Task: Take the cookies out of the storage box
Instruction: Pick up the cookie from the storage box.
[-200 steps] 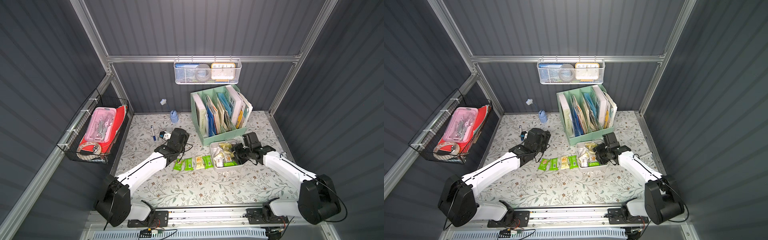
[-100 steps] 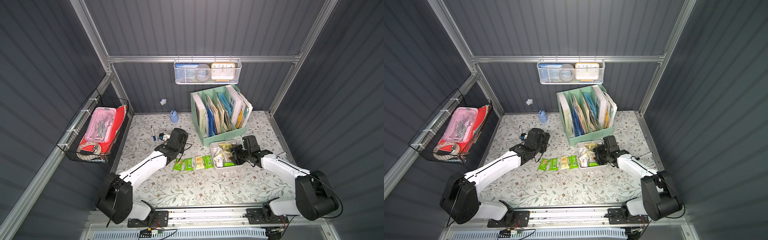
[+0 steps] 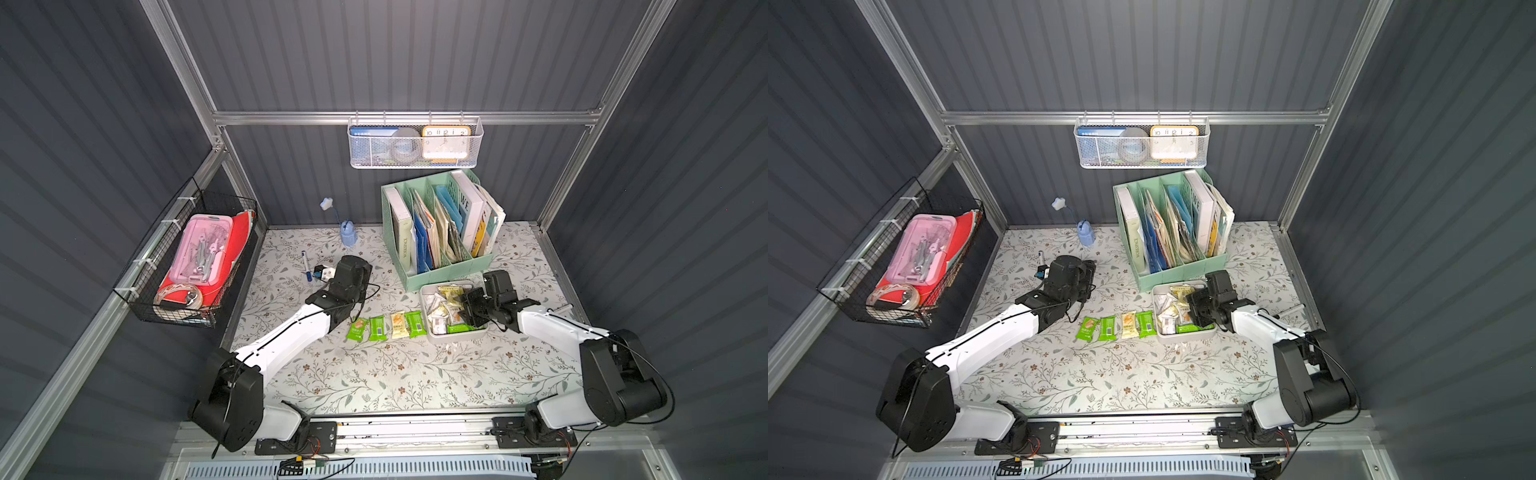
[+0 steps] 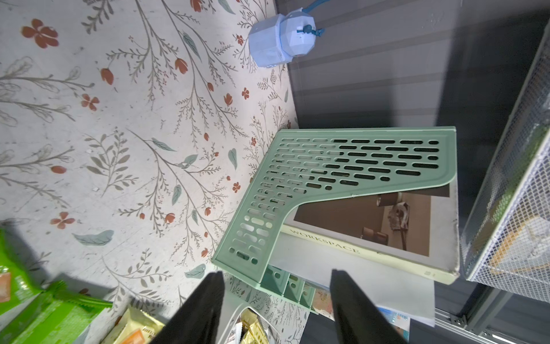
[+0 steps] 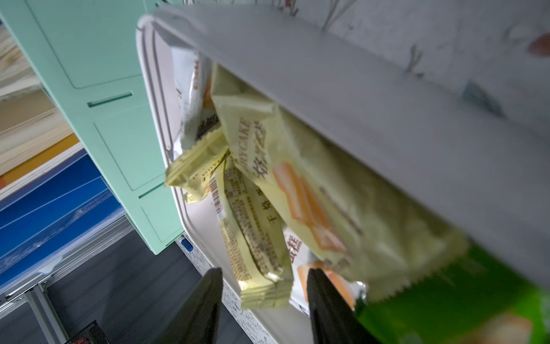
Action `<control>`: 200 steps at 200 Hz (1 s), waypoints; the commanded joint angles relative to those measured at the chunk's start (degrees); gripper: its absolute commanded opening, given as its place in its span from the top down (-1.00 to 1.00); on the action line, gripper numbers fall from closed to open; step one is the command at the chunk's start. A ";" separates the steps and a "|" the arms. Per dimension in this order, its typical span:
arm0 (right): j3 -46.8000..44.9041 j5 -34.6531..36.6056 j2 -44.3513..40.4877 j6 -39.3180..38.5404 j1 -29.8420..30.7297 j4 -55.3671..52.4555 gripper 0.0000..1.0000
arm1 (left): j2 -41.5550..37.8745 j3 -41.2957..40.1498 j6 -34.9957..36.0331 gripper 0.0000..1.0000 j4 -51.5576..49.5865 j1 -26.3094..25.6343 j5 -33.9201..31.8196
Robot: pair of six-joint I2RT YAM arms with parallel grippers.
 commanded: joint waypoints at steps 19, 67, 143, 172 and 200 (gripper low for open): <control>2.43 1.01 4.46 -0.84 -0.48 4.15 0.05 | -3.03 -2.36 1.21 -0.24 2.92 0.12 0.07; 2.21 0.62 4.60 0.05 -0.57 6.35 0.31 | -4.47 -2.73 1.37 -0.23 3.11 0.11 -0.26; 1.45 0.72 0.80 -0.50 -0.65 3.77 0.61 | -5.28 -4.72 0.26 -0.22 4.86 0.13 0.49; 1.35 0.19 -0.29 -0.46 -0.74 3.30 0.68 | -6.02 -5.17 0.01 -0.22 4.95 0.11 0.22; 0.95 -0.23 -2.25 -0.05 -1.01 2.67 0.72 | -6.73 -5.20 0.21 -0.22 4.71 0.24 -0.58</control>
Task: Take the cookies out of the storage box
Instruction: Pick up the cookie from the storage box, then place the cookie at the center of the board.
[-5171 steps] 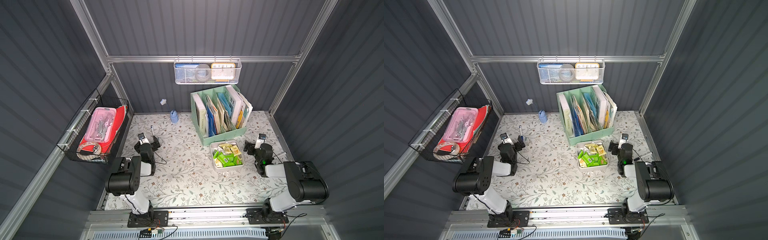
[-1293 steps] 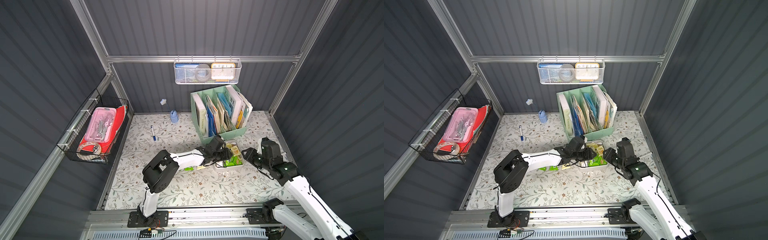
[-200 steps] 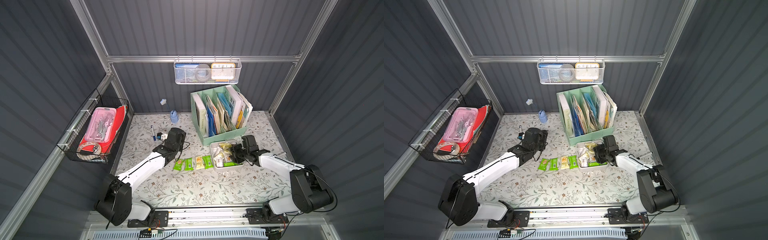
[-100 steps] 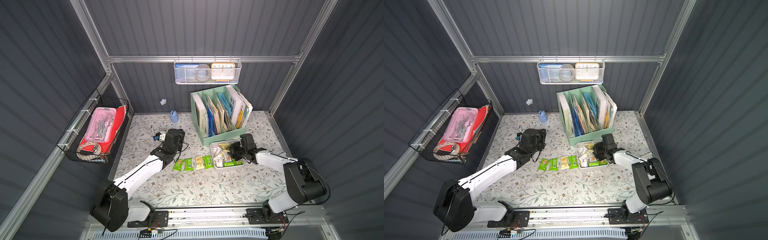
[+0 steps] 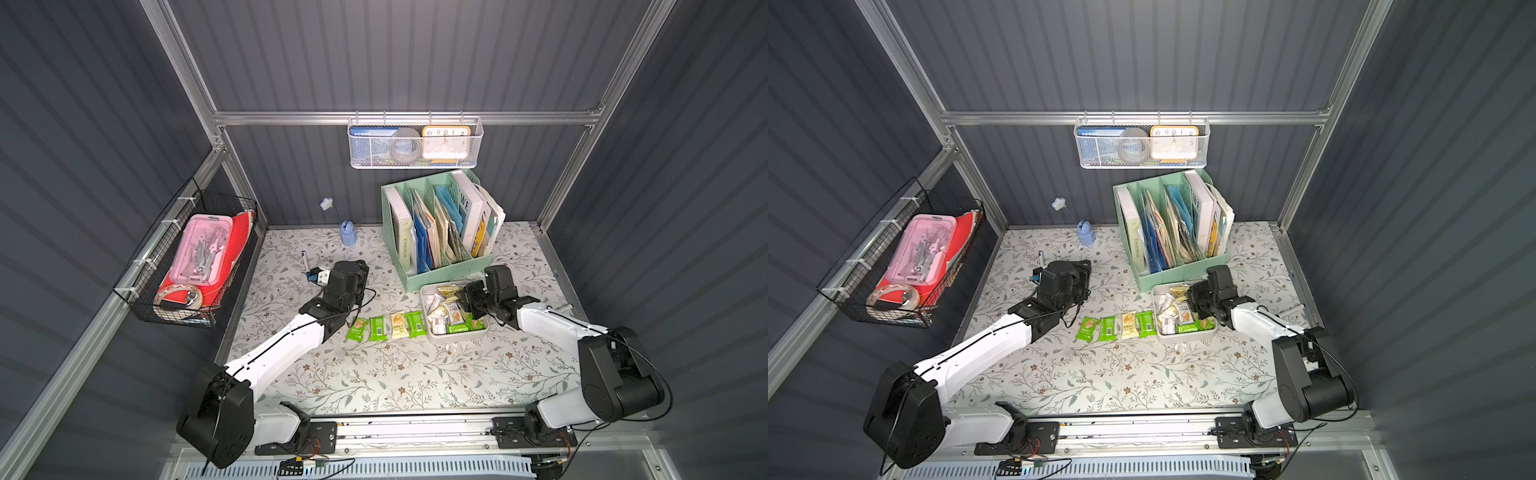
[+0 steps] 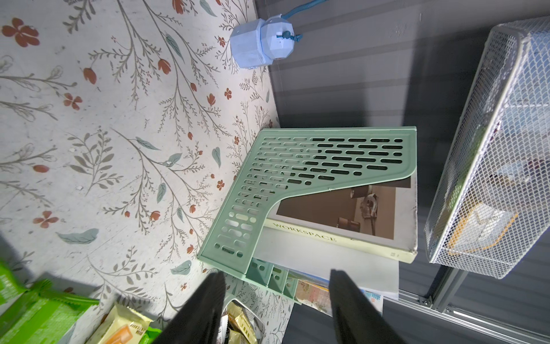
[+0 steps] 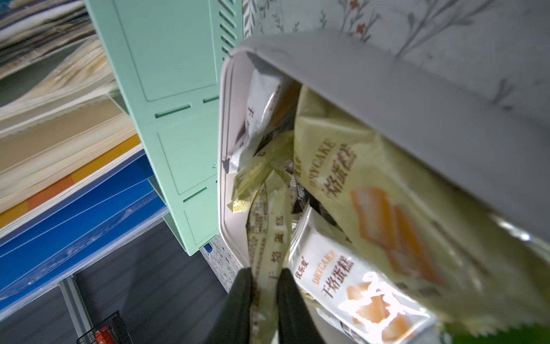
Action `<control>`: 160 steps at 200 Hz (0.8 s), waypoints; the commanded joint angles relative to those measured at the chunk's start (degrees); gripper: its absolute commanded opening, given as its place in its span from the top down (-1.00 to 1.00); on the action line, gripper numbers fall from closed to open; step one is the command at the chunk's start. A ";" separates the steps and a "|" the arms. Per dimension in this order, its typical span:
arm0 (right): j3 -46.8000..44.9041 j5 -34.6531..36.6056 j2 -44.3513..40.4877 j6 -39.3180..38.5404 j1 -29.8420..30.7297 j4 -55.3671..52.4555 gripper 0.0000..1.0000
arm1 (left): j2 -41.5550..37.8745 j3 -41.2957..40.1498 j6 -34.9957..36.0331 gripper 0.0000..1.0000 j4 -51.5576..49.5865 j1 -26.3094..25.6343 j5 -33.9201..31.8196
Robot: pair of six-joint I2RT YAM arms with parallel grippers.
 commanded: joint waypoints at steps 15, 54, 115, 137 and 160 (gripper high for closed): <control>-0.47 -0.94 -3.54 0.04 -0.61 -1.88 0.74 | -1.94 -0.47 0.53 -0.21 -0.29 0.37 -0.43; -1.35 -4.95 -8.66 -0.52 -0.48 -4.89 0.78 | -0.91 0.41 2.17 -0.21 -0.61 1.89 2.83; -0.91 -10.77 -14.31 -11.34 3.95 -10.03 0.79 | 3.45 3.85 13.70 -0.23 -0.67 10.72 19.26; 2.58 -10.94 -12.14 -17.24 9.01 -12.57 0.79 | 3.09 5.17 16.88 -0.23 -3.86 13.22 20.28; 7.71 -12.17 -6.46 -22.25 14.87 -12.53 0.78 | 0.80 4.46 17.22 -0.23 -6.59 15.87 19.65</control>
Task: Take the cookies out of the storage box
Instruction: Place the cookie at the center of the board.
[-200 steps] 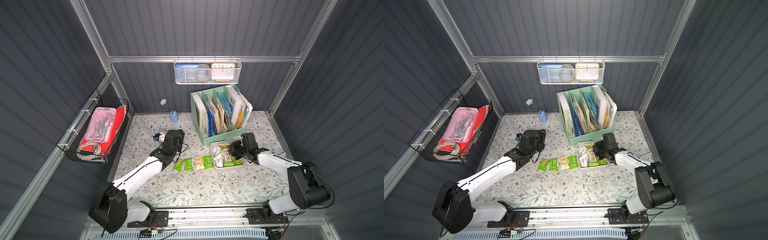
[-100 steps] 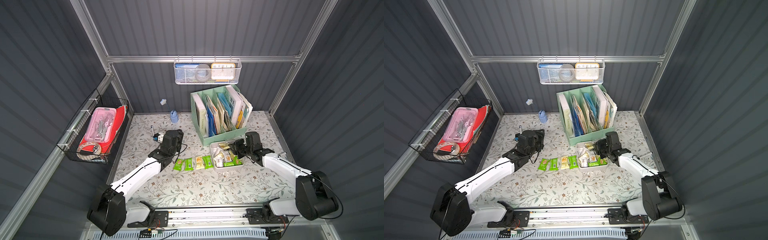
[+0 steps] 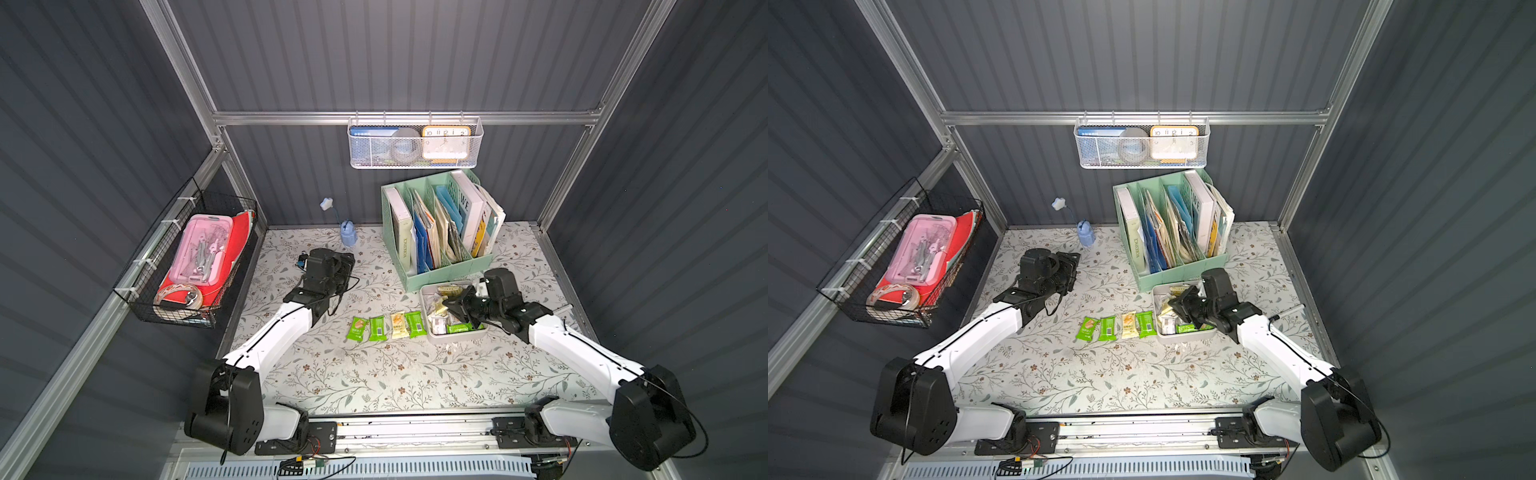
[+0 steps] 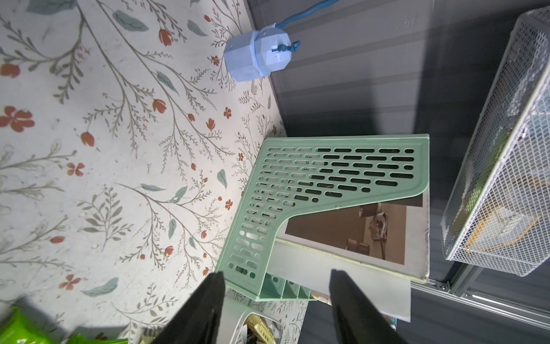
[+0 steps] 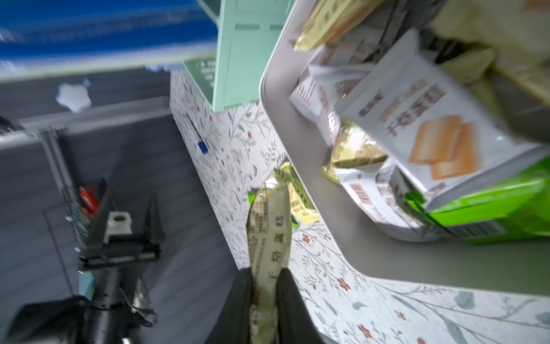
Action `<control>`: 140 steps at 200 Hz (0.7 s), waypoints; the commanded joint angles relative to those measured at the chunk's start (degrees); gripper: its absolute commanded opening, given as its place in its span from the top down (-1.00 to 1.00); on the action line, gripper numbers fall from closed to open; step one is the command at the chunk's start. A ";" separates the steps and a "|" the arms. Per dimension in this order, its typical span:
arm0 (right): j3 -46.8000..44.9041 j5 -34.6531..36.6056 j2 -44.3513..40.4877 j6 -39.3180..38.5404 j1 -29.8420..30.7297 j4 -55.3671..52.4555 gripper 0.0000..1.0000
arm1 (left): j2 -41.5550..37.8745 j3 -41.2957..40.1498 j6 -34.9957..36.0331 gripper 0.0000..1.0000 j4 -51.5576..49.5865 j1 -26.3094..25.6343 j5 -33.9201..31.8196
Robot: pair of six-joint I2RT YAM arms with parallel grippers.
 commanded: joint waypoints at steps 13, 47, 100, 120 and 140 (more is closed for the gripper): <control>9.24 -3.77 8.92 -10.97 8.18 -1.55 0.78 | -4.30 -0.01 3.46 -0.23 -6.55 2.94 0.61; 17.96 -5.98 19.39 -13.47 14.05 0.58 0.79 | -10.60 -2.06 -0.36 -0.22 -13.88 3.12 -6.65; 32.54 -6.45 36.23 -15.08 21.29 3.02 0.79 | -20.56 -6.01 -5.88 -0.20 -21.02 3.12 -12.65; 38.43 -6.61 42.80 -14.47 23.39 4.09 0.79 | -21.57 -4.67 -5.19 -0.21 -24.65 3.12 -13.99; 43.78 -6.35 48.38 -14.10 24.68 4.03 0.79 | -22.15 -3.46 -5.14 -0.22 -28.14 3.12 -15.48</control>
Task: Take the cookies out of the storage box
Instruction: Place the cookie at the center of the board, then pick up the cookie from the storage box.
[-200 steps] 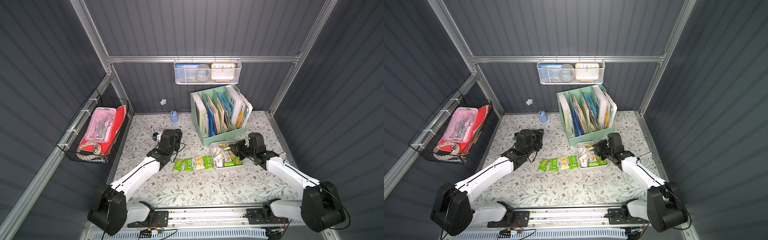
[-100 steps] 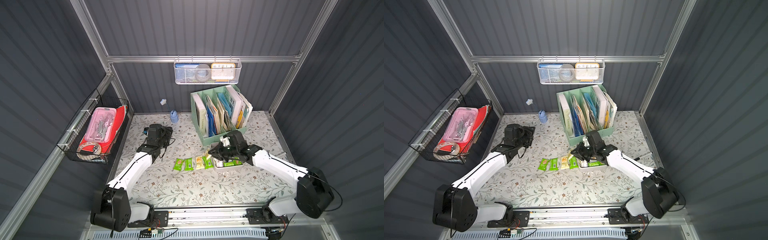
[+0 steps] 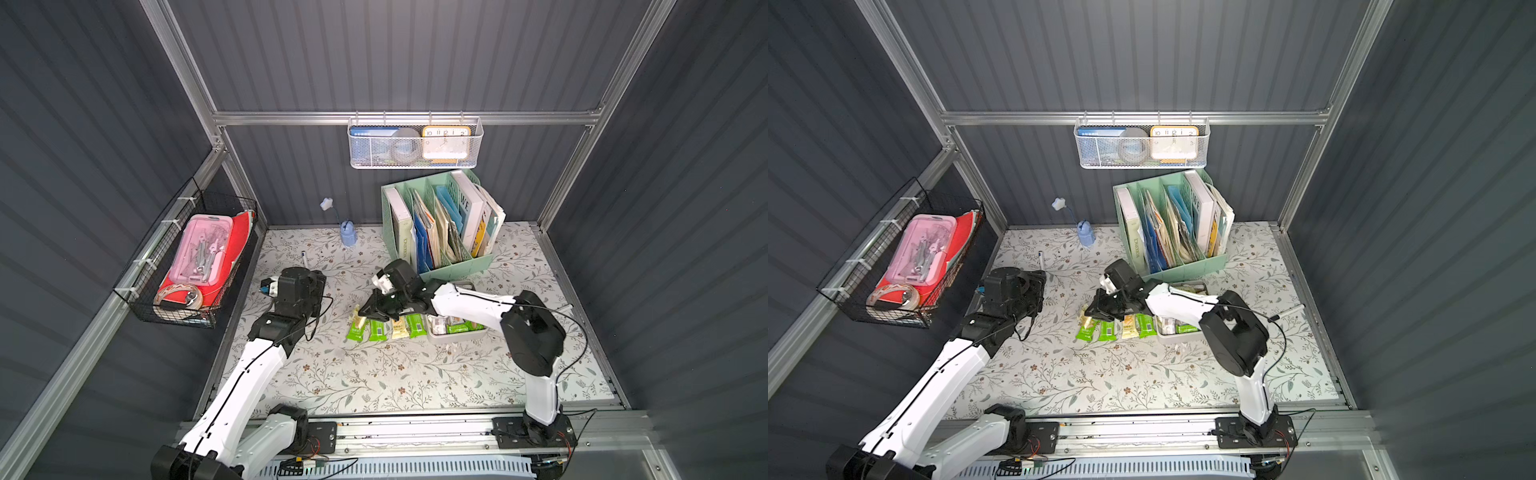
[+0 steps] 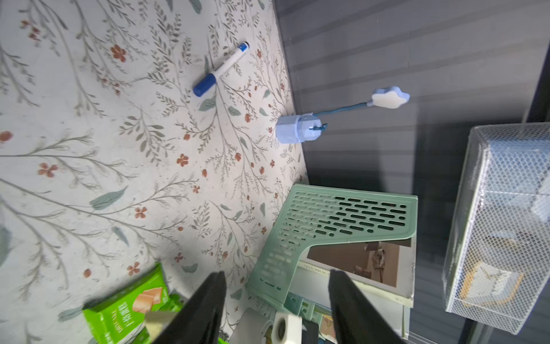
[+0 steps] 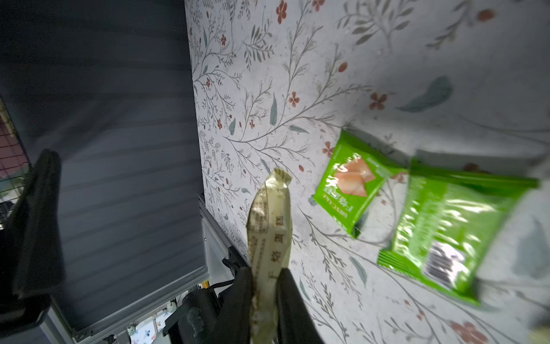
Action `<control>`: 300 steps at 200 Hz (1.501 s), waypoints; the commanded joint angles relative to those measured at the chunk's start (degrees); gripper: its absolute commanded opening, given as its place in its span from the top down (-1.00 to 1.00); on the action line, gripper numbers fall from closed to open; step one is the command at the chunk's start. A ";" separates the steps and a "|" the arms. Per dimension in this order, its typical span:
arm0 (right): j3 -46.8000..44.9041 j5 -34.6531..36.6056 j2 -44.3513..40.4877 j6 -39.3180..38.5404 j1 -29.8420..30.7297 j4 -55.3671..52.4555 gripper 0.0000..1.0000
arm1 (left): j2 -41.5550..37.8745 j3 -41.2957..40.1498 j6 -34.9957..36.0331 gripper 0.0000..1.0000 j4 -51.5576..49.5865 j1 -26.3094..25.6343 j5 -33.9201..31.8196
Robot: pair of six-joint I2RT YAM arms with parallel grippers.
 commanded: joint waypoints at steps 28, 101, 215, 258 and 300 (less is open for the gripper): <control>10.94 -0.42 11.19 -0.63 2.39 0.50 0.79 | -2.30 1.17 -1.53 -0.22 -8.10 0.20 -3.58; 23.21 2.28 20.62 -8.99 2.86 -9.76 0.70 | -3.38 -0.30 -3.33 -0.22 -8.04 0.20 -2.93; 17.30 15.62 1.67 -16.11 1.54 -19.38 0.07 | 2.11 2.23 5.57 -0.26 -0.87 0.20 -0.67; -0.10 23.95 -15.39 -14.12 -3.00 -20.46 0.09 | 6.47 2.91 11.62 -0.22 7.24 -0.15 5.73; -12.31 32.43 -27.91 -16.62 -9.27 -30.23 0.14 | 12.16 4.64 16.49 -0.24 12.15 -5.82 7.66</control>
